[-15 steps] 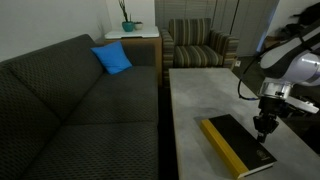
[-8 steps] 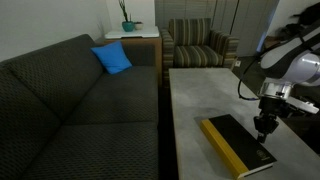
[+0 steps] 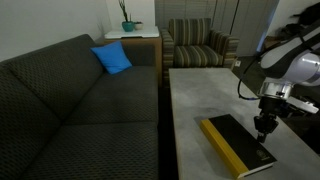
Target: Open the book on the table
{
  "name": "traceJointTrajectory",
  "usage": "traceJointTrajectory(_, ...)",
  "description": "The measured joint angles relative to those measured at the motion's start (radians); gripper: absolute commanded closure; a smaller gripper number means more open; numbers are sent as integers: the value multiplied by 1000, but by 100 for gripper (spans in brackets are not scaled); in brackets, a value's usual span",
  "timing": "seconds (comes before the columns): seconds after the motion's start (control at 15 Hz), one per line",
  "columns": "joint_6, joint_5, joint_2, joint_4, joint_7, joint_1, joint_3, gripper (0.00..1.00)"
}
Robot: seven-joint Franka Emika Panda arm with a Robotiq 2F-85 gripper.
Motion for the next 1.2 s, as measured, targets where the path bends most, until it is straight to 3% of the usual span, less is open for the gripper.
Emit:
traceJointTrajectory(0.47,4,0,-1,0,2,1,2,100)
traceJointTrajectory(0.93,160,-7,-2,-1,128,43,-52,100)
traceJointTrajectory(1.2,165,8,-1,-18,155,25,-48,100)
